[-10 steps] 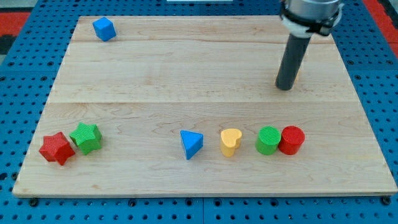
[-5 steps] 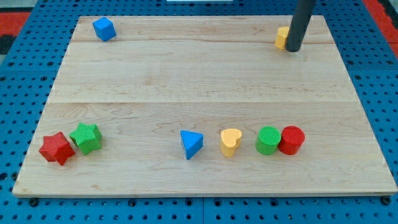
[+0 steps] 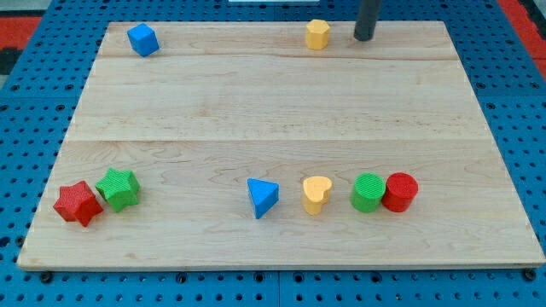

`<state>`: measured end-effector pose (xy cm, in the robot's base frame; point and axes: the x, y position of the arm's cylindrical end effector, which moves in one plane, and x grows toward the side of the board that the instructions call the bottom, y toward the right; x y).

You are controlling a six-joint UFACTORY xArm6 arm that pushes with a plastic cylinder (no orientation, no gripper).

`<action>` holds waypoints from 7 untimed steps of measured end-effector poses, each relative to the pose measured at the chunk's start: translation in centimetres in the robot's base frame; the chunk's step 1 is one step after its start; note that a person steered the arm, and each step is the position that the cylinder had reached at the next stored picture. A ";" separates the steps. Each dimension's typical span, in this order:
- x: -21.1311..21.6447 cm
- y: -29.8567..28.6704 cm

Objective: Move the yellow hexagon parallel to the blue cube

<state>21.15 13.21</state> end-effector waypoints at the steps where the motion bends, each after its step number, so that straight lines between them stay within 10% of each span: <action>1: 0.2 -6.7; 2: 1.5 -13.0; 7: 22.2 -2.0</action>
